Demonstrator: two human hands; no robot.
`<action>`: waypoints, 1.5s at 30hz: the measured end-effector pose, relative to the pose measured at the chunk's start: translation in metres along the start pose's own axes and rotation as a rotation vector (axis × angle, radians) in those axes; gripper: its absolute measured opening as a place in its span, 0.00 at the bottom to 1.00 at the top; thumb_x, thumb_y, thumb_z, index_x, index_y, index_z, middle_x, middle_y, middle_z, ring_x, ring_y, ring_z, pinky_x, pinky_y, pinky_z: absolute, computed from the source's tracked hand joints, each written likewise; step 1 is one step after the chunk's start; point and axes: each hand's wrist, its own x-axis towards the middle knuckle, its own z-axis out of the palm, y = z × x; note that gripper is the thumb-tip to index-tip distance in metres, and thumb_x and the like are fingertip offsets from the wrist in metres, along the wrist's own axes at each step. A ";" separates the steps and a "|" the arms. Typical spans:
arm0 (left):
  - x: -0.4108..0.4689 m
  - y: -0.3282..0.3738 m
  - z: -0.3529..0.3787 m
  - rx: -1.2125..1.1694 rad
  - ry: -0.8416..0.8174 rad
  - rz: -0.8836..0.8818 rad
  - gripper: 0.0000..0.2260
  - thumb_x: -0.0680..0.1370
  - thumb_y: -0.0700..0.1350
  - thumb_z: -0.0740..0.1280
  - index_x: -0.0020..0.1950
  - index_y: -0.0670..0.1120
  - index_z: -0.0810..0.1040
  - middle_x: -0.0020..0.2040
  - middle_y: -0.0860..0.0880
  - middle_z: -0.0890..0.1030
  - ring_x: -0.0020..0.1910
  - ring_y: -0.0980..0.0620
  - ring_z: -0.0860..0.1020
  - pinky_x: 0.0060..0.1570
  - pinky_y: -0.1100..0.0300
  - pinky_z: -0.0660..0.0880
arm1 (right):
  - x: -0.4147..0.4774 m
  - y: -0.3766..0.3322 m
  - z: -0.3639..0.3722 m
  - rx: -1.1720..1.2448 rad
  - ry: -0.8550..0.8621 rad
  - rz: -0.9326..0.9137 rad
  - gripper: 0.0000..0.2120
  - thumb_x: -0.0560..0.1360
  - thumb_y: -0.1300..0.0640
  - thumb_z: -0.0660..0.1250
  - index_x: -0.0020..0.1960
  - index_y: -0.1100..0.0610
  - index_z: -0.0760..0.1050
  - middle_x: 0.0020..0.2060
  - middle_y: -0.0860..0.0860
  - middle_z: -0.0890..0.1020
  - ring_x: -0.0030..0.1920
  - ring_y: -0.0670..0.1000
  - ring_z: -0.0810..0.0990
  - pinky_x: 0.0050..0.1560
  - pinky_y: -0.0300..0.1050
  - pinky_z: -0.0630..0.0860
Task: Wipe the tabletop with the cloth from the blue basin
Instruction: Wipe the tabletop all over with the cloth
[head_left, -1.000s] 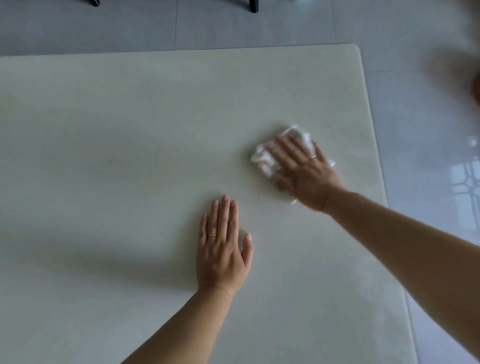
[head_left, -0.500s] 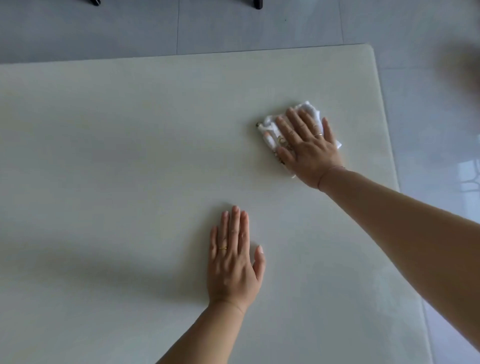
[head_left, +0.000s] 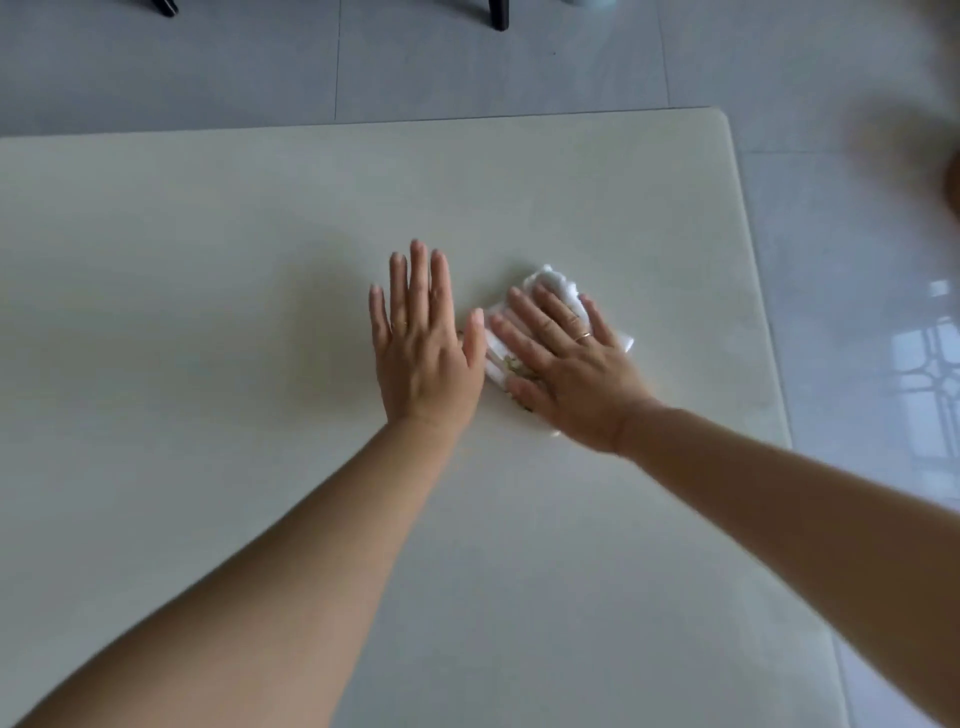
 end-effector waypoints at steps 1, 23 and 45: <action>0.009 -0.005 0.005 0.019 -0.028 0.009 0.28 0.80 0.54 0.54 0.77 0.43 0.56 0.78 0.44 0.55 0.77 0.45 0.52 0.75 0.48 0.45 | 0.002 0.023 -0.005 -0.031 -0.016 -0.058 0.30 0.77 0.38 0.43 0.76 0.47 0.52 0.76 0.50 0.55 0.77 0.53 0.50 0.75 0.56 0.46; 0.015 -0.012 0.014 0.026 -0.078 -0.008 0.30 0.77 0.54 0.54 0.76 0.42 0.59 0.77 0.43 0.60 0.76 0.44 0.57 0.74 0.48 0.50 | 0.159 0.006 -0.018 0.198 0.144 0.533 0.27 0.80 0.41 0.44 0.77 0.47 0.49 0.77 0.49 0.50 0.77 0.53 0.43 0.72 0.57 0.34; 0.018 -0.012 0.013 0.054 -0.056 0.003 0.30 0.76 0.54 0.53 0.76 0.42 0.60 0.77 0.43 0.60 0.76 0.45 0.57 0.74 0.47 0.53 | 0.108 0.140 -0.036 0.090 0.051 0.358 0.27 0.80 0.40 0.45 0.77 0.43 0.46 0.77 0.45 0.47 0.76 0.47 0.42 0.74 0.55 0.38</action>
